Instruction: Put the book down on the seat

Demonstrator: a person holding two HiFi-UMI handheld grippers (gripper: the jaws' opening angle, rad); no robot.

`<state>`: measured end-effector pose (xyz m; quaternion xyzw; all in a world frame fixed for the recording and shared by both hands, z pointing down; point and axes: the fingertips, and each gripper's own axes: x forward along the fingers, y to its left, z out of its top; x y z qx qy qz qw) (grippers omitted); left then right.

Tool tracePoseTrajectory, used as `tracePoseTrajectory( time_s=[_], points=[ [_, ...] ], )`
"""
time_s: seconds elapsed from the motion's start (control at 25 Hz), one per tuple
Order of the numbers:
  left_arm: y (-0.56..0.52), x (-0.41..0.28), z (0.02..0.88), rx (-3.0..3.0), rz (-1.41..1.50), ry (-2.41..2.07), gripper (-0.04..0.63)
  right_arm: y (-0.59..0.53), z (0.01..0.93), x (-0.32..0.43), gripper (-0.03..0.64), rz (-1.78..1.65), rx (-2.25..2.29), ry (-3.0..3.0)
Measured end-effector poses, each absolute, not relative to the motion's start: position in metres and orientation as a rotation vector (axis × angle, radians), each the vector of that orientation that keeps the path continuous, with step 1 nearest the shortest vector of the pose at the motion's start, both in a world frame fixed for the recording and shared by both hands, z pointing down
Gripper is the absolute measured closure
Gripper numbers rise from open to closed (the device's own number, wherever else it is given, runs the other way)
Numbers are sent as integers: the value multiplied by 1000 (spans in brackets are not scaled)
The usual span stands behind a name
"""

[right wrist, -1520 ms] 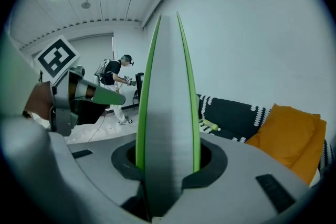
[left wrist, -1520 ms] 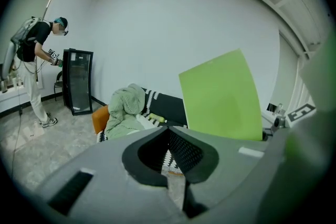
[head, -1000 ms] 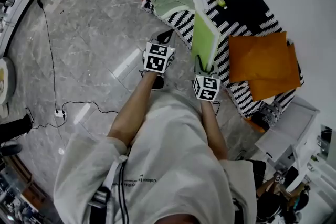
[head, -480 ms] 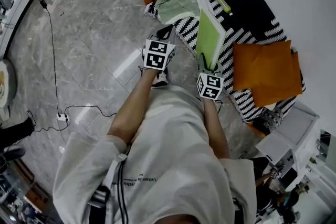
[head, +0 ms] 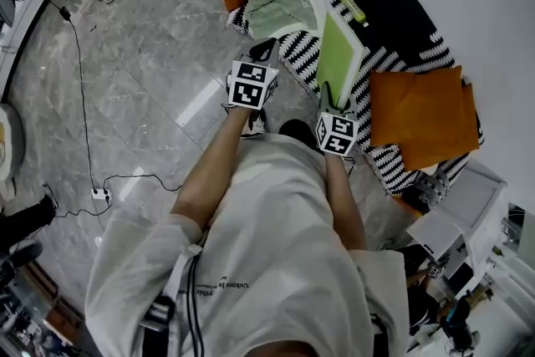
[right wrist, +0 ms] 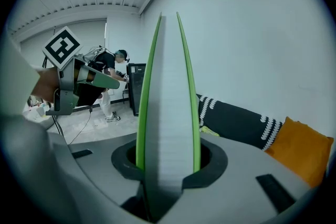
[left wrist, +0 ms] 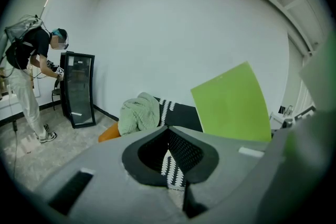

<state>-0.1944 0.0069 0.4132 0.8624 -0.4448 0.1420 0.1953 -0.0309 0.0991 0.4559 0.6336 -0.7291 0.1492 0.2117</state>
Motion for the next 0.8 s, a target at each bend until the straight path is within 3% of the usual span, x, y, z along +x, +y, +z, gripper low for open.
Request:
tracePoseTrajectory(
  time_s=[0.8],
  points=[
    [-18, -169, 434, 2423, 453, -1151, 594, 80, 453, 13, 491, 347, 1838, -1919]
  ],
)
